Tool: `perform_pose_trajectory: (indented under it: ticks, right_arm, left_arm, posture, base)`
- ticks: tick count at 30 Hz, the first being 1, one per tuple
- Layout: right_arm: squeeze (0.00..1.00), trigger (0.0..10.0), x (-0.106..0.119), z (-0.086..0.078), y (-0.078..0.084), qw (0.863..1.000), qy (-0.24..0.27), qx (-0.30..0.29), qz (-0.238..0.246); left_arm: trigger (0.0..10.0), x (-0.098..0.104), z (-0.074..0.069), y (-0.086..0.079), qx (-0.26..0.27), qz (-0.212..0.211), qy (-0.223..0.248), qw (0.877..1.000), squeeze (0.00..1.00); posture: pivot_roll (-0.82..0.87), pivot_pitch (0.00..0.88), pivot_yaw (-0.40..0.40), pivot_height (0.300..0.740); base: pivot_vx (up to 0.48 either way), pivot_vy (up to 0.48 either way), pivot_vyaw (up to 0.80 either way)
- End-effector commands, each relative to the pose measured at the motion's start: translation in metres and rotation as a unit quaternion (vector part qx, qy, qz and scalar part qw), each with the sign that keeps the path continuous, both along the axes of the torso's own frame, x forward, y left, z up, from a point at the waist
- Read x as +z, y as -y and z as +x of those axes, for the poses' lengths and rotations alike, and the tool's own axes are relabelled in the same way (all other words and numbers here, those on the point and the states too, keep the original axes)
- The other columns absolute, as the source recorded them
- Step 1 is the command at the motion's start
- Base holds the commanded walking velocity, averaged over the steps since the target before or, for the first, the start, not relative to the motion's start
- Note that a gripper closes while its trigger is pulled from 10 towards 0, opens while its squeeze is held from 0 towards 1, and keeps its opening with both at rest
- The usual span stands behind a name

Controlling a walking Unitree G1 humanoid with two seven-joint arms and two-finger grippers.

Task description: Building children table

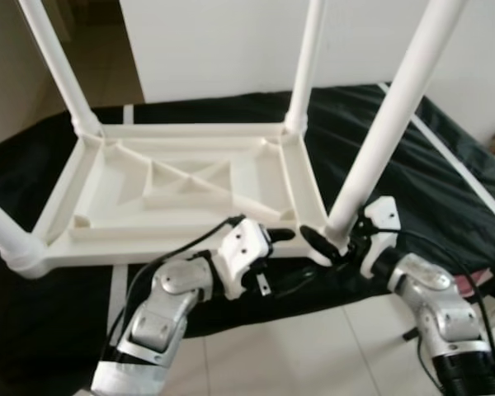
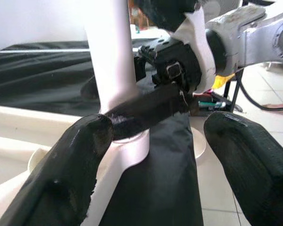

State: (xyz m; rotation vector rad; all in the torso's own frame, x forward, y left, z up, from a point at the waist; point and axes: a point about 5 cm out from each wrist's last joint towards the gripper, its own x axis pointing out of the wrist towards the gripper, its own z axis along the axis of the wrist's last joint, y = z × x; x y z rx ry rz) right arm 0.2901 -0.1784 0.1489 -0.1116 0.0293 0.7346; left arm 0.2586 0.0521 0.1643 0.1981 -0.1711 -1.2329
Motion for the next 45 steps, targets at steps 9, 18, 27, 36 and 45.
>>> perform_pose_trajectory:
  ticks: [9, 18, 27, 36, 45]
  right_arm:
    - [0.0, 0.0, -0.009, 0.0, 0.007, 0.999, -0.022, 0.033, -0.018]
    - [0.0, 10.0, -0.013, -0.002, 0.01, 0.999, -0.027, 0.024, -0.013]
    - [0.0, 10.0, -0.015, -0.005, 0.008, 0.999, -0.021, -0.038, 0.017]
    - [0.0, 10.0, -0.013, -0.005, 0.002, 0.991, 0.002, -0.13, 0.024]
    - [0.0, 10.0, -0.021, -0.008, -0.018, 0.964, -0.016, -0.258, 0.06]
  left_arm:
    - [10.0, 0.002, -0.003, 0.002, -0.017, 0.002, -0.001, 1.0, 0.0]
    - [10.0, 0.001, -0.004, 0.005, -0.022, -0.002, -0.003, 1.0, 0.0]
    - [10.0, 0.001, -0.004, 0.004, -0.023, -0.004, -0.006, 1.0, 0.0]
    - [10.0, 0.0, -0.003, 0.004, -0.021, -0.003, -0.007, 1.0, 0.0]
    - [10.0, 0.0, -0.003, 0.003, -0.019, -0.002, -0.008, 1.0, 0.0]
  posture:
    - [-0.01, 0.0, -0.052, 0.74]
    - [-0.02, 0.0, -0.046, 0.74]
    - [-0.03, 0.003, -0.044, 0.74]
    - [-0.03, 0.002, -0.043, 0.74]
    - [-0.02, 0.006, -0.052, 0.74]
  base:
    - [0.0, 0.0, 0.0]
    - [0.0, 0.0, 0.0]
    - [0.0, 0.0, 0.0]
    - [0.0, 0.0, 0.0]
    - [0.0, 0.0, 0.0]
